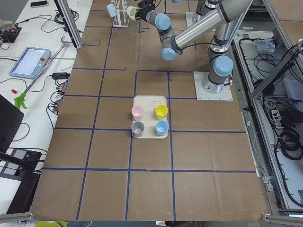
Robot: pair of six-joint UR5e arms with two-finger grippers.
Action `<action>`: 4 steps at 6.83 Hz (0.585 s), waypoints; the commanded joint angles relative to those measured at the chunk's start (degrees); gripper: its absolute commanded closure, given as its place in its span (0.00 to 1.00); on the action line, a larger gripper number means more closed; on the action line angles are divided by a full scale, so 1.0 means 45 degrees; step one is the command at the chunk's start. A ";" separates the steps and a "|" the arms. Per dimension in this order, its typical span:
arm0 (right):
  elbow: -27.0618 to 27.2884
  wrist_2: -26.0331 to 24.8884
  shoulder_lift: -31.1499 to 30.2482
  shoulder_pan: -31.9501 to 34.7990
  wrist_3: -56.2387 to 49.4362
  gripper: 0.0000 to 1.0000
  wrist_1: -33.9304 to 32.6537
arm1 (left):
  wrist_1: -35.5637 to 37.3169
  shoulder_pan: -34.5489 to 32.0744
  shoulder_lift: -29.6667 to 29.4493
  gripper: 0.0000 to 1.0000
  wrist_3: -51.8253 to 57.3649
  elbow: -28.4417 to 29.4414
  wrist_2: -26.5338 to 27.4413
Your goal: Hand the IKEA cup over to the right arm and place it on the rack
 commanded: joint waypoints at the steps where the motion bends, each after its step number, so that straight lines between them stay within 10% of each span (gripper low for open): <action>1: -0.0414 0.0034 0.0099 0.0308 -0.0060 0.00 0.0075 | 0.0020 0.0000 -0.0001 1.00 -0.0021 -0.0007 0.0001; 4: -0.0725 0.0054 0.0858 0.0642 0.0095 0.00 0.0075 | 0.0020 0.0000 -0.0001 1.00 -0.0040 -0.0007 0.0001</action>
